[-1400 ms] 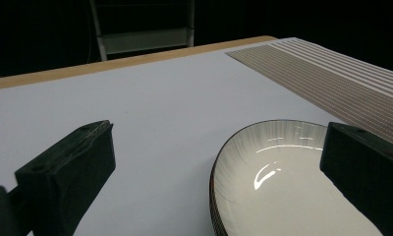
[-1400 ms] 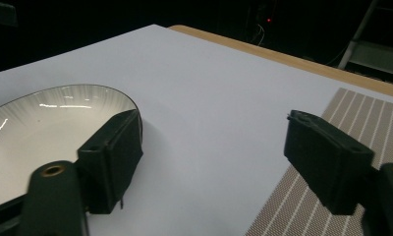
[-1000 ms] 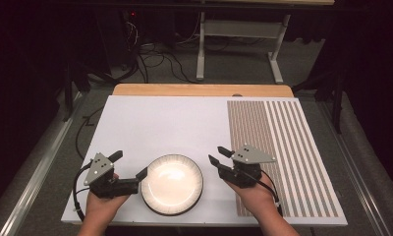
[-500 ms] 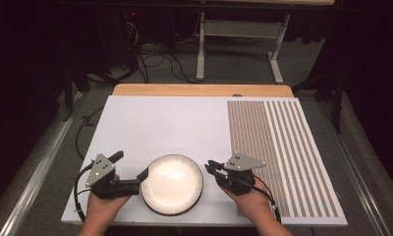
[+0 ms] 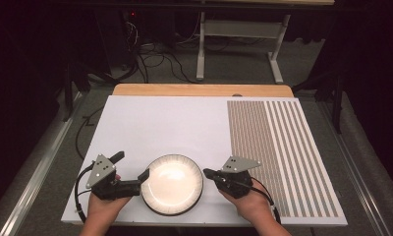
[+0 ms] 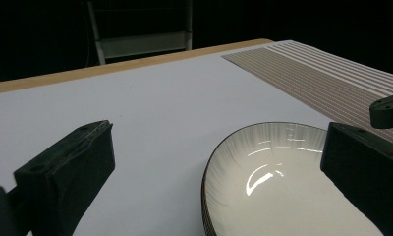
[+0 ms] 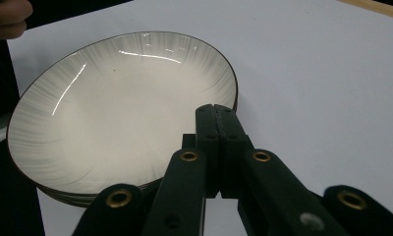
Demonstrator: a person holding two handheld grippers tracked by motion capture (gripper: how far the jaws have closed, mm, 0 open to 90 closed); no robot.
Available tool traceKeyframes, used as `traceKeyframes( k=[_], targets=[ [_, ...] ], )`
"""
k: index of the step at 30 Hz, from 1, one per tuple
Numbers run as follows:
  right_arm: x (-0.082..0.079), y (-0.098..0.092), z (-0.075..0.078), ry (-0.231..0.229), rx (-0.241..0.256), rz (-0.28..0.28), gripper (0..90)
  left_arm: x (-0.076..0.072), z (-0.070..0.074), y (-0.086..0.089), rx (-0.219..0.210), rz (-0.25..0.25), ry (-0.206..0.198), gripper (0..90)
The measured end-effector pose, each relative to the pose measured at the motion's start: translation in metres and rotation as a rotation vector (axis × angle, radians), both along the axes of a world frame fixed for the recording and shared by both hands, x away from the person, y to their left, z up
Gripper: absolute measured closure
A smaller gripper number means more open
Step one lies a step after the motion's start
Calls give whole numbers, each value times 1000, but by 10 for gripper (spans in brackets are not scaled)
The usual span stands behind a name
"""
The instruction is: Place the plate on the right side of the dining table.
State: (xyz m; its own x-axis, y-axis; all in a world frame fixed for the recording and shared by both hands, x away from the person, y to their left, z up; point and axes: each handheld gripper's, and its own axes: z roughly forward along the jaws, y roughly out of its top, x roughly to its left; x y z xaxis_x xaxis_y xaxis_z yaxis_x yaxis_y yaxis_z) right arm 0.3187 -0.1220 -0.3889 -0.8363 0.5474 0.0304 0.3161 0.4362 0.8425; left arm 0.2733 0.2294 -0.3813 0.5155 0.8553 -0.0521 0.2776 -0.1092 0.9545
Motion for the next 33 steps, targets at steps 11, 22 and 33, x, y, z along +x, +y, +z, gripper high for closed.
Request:
traceKeyframes(
  k=[11, 22, 33],
  targets=[
    [0, 1, -1, 47, -40, 24, 900, 0, 0, -3, -10, -4, -1, 5],
    [-2, 4, -1, 44, -74, 43, 900, -1, 1, -3, -9, -7, -6, 5],
    [-5, 8, -2, 53, -113, 71, 900, 0, 0, -3, -14, -9, -6, 5]
  ],
)
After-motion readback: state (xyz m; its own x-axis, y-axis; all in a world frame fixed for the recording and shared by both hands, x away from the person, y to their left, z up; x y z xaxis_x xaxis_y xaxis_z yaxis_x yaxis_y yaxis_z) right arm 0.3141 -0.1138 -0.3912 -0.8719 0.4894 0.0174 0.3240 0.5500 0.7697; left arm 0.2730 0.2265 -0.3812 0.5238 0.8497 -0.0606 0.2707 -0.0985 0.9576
